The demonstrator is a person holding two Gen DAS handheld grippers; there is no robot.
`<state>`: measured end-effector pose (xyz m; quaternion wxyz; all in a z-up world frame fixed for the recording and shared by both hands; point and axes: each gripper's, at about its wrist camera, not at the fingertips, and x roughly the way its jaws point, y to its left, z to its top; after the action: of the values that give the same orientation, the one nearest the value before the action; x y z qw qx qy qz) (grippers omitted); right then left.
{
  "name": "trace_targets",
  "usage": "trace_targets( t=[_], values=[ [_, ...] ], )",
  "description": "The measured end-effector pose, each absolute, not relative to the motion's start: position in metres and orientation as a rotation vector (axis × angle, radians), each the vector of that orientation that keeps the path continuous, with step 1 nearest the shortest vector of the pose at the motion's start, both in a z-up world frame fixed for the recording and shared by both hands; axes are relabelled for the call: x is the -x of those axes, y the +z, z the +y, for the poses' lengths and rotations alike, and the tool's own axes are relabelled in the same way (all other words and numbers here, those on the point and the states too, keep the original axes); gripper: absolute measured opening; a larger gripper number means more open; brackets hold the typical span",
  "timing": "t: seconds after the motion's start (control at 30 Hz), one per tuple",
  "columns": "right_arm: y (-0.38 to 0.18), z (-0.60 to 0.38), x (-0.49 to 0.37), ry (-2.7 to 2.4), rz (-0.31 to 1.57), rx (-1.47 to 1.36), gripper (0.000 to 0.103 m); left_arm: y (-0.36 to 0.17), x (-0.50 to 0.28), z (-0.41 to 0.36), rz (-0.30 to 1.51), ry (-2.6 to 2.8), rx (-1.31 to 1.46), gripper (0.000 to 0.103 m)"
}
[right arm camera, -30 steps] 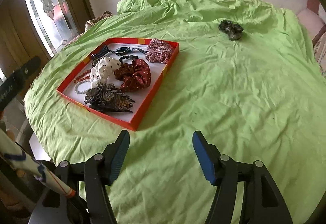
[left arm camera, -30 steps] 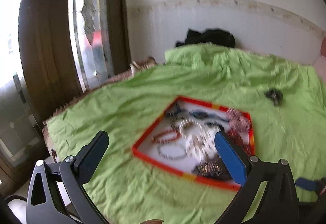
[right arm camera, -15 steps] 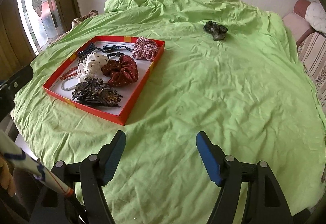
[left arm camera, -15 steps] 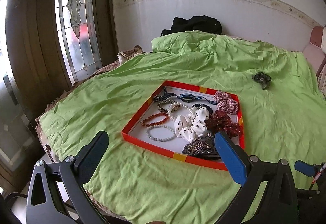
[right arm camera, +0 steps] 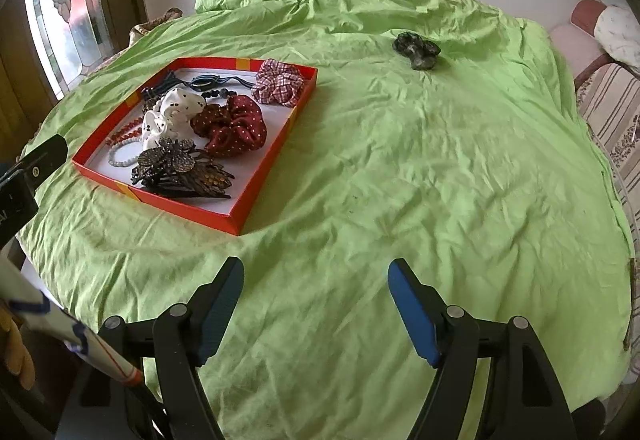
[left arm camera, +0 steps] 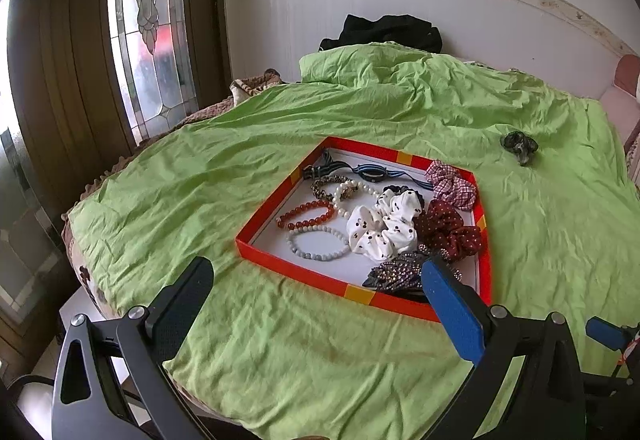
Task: Organize jewelry
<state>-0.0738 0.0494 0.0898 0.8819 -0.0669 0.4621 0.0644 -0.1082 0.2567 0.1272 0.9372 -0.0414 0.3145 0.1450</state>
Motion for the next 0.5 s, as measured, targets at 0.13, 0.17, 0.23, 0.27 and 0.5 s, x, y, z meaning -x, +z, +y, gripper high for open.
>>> trace_targets(
  t=[0.13, 0.17, 0.23, 0.27, 0.5],
  values=[
    [0.089, 0.054, 0.075, 0.141, 0.966, 0.149, 0.08, 0.126, 0.108, 0.258, 0.646, 0.293, 0.088, 0.103],
    [0.088, 0.057, 0.076, 0.145, 0.966, 0.157, 0.081, 0.125, 0.108, 0.258, 0.647, 0.293, 0.089, 0.103],
    [0.087, 0.061, 0.077, 0.151, 0.966, 0.166, 0.081, 0.124, 0.107, 0.259, 0.65, 0.292, 0.093, 0.103],
    [0.087, 0.063, 0.078, 0.156, 0.966, 0.172, 0.081, 0.123, 0.107, 0.259, 0.652, 0.29, 0.096, 0.103],
    [0.086, 0.069, 0.079, 0.151, 0.968, 0.182, 0.082, 0.118, 0.109, 0.262, 0.656, 0.29, 0.104, 0.103]
  ],
)
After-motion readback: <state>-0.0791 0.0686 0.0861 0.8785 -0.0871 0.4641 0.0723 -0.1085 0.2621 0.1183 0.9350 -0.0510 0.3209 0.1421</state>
